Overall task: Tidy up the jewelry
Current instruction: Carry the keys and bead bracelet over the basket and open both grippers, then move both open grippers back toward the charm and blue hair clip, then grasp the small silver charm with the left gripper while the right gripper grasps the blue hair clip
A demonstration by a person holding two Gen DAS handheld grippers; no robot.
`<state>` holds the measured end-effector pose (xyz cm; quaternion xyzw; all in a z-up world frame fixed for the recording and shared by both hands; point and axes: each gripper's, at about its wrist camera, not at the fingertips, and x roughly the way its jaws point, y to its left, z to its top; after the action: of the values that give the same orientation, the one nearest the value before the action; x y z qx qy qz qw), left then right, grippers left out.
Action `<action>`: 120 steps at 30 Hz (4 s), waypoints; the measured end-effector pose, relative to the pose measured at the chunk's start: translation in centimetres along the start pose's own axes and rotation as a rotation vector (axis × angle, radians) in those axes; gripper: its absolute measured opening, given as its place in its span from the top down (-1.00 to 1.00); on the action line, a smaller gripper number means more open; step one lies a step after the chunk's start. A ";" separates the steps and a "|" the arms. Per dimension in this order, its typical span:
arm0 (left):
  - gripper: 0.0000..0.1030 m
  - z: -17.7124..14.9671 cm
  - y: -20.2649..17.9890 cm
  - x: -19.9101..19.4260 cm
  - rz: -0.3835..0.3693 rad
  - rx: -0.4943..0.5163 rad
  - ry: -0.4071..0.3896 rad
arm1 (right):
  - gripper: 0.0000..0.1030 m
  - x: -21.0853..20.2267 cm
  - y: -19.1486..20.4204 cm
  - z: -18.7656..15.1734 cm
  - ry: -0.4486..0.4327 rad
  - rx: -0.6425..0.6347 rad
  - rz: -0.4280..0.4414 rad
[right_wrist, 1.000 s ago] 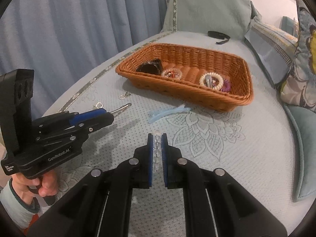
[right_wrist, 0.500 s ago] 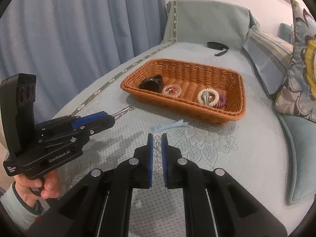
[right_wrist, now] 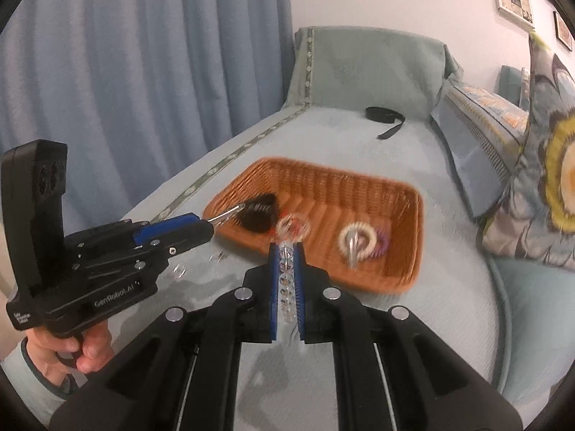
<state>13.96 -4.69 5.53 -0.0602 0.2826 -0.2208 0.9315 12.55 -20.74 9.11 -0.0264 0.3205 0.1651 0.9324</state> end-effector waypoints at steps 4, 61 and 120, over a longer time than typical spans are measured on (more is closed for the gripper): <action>0.60 2.2 0.5 3.3 -0.001 -0.014 0.023 | 0.88 3.2 -1.5 2.2 0.020 0.020 -0.022; -0.02 -7.8 12.0 -0.4 0.042 -0.160 0.241 | 0.02 9.6 -0.9 -9.4 0.249 0.426 -0.026; 0.84 -8.2 10.3 1.7 0.106 0.023 0.246 | 0.79 9.3 5.2 -10.0 0.216 0.134 -0.052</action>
<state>14.53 3.87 -4.58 -0.0071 0.3948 -0.1803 0.9009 11.90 -14.64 -4.16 0.0100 0.4286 0.1151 0.8961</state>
